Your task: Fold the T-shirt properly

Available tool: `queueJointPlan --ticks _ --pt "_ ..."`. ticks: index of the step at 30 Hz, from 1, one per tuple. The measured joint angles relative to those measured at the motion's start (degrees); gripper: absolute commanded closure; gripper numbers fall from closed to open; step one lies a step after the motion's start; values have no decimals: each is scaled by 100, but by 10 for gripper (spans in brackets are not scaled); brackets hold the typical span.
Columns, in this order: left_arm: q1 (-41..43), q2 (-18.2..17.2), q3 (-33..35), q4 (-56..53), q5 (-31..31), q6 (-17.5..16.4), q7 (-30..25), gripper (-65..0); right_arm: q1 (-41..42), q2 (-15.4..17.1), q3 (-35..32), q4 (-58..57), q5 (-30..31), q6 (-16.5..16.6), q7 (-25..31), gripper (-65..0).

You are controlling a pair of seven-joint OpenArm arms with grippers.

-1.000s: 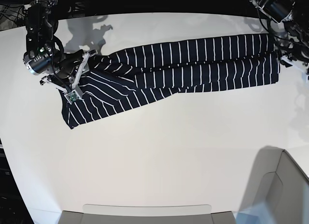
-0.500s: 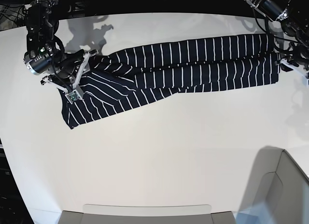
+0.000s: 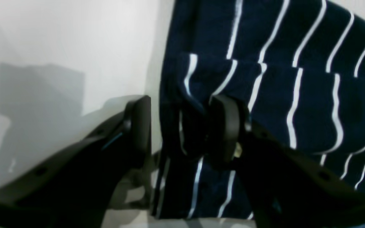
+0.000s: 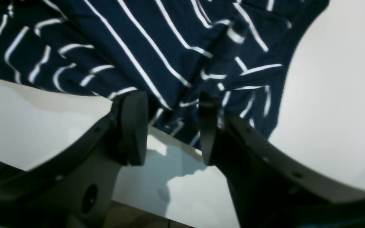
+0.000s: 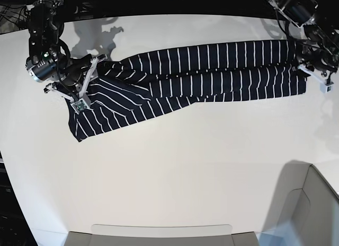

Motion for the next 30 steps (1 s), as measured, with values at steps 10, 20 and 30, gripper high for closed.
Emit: queueJointPlan --ticks 10,20,30 --pt "111 -133 643 -407 -61 11 -87 -270 24 -33 -9 0 2 0 2 -265" --pt "221 -181 1233 -393 -125 42 -118 -7 33 -33 -9 0 20 0 2 -265" --pt "186 -223 1508 -369 -17 46 -33 0 55 -382 57 7 0 0 4 -265"
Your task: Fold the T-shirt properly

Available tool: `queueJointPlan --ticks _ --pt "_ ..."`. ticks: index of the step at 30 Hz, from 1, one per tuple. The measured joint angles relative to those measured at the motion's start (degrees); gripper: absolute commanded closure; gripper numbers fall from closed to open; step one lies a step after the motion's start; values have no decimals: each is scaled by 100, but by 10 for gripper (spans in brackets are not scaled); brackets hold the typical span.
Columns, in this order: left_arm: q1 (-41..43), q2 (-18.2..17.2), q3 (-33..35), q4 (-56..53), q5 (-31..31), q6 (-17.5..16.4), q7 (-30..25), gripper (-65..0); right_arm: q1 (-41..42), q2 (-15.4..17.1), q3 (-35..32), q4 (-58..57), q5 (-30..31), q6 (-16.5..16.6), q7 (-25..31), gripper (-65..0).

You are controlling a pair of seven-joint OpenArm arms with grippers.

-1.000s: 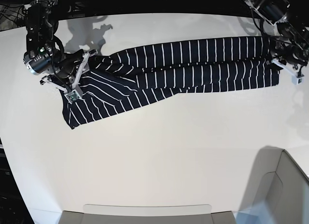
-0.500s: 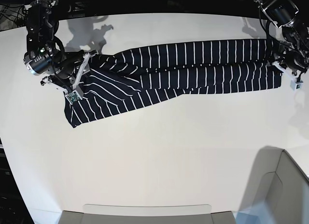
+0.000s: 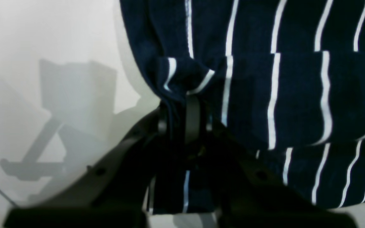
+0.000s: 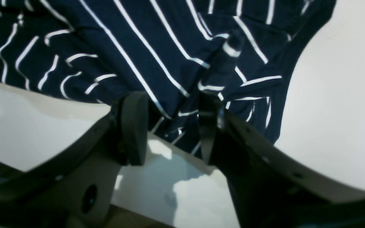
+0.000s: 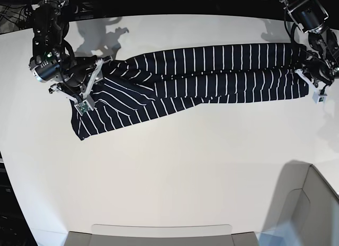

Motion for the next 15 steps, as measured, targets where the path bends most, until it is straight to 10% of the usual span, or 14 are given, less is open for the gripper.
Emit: queueJointPlan --ticks 15 --pt "-632 -605 -535 -195 70 -44 278 0 28 -365 487 0 -2 0 -24 -265"
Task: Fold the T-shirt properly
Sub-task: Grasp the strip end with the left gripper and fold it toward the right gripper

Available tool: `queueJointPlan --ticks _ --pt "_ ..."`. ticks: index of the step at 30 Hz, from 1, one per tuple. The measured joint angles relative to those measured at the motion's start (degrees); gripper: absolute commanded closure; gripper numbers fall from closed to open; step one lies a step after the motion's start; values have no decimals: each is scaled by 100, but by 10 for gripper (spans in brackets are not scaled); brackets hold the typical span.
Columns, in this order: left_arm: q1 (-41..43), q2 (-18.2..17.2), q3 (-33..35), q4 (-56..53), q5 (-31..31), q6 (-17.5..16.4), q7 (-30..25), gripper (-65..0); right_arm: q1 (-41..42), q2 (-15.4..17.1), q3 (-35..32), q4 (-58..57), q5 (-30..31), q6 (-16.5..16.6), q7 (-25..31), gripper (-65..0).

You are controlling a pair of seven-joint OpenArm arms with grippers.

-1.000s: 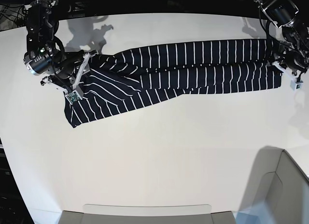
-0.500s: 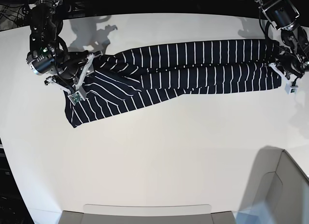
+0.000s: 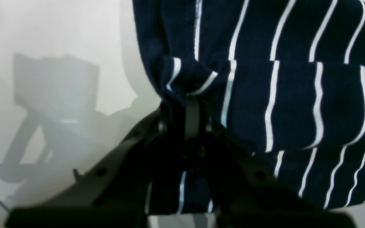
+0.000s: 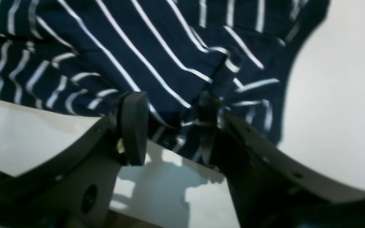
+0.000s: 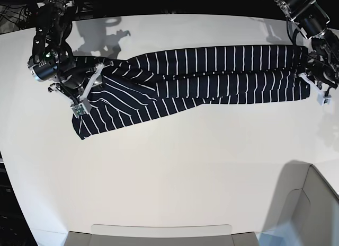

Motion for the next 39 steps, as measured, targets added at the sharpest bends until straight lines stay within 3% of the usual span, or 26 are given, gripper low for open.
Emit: queueJointPlan --ticks 11,20,23,26,33,36,39 --pt "-190 -140 2 33 166 24 111 0 11 13 0 0 -2 0 2 -265" --pt "-177 -111 31 1714 149 22 168 0 35 -9 0 0 -20 0 4 -265" --pt "-28 74 249 2133 166 26 170 0 31 -83 -4 0 0 0 0 -265" --pt "313 304 1023 2734 219 46 197 0 44 -79 -13 -2 -22 0 2 -265" --pt "828 1344 1816 4478 138 22 192 0 46 -79 -17 -2 -20 0 2 -265" --pt "804 1565 2057 4651 216 26 190 0 46 -81 -17 -2 -22 0 0 -265" --pt "826 1725 2798 4605 273 42 234 0 46 -79 -17 -2 -20 0 2 -265"
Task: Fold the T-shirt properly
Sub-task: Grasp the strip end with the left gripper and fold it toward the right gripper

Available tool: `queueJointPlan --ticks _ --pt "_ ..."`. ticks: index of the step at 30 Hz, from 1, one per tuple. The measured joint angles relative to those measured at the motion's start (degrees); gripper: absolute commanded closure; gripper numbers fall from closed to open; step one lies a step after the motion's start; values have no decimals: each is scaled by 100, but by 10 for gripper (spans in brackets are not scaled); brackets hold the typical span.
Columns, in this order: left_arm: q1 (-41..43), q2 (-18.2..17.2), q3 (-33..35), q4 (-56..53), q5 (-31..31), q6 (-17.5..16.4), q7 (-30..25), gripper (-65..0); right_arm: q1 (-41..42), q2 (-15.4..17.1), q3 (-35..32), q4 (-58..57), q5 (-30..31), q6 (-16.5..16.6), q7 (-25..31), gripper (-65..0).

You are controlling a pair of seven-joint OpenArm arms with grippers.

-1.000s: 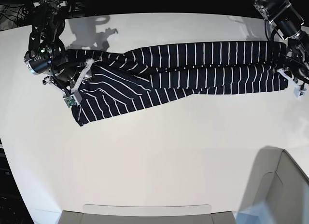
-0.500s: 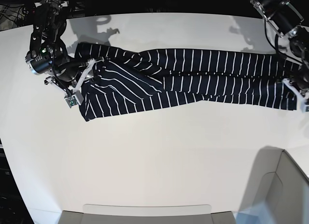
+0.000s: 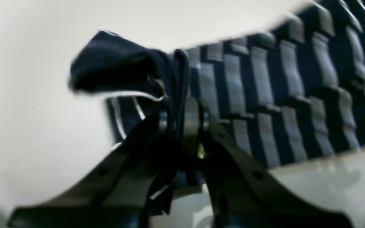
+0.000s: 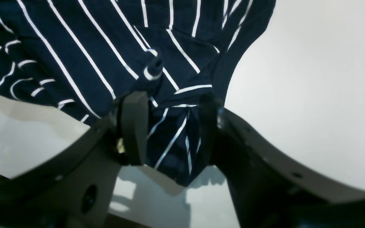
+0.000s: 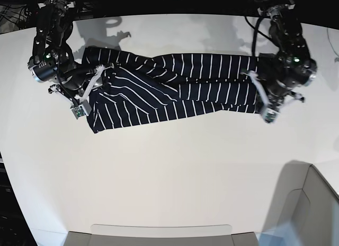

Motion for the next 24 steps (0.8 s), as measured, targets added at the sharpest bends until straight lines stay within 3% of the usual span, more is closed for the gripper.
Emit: queueJointPlan --ticks 6,24 --pt "33 380 1268 4 -188 -20 -74 0 0 0 0 0 -2 0 0 -265" --pt "11 859 1342 -391 -59 -2 -42 0 -20 7 0 0 -2 0 -2 -265"
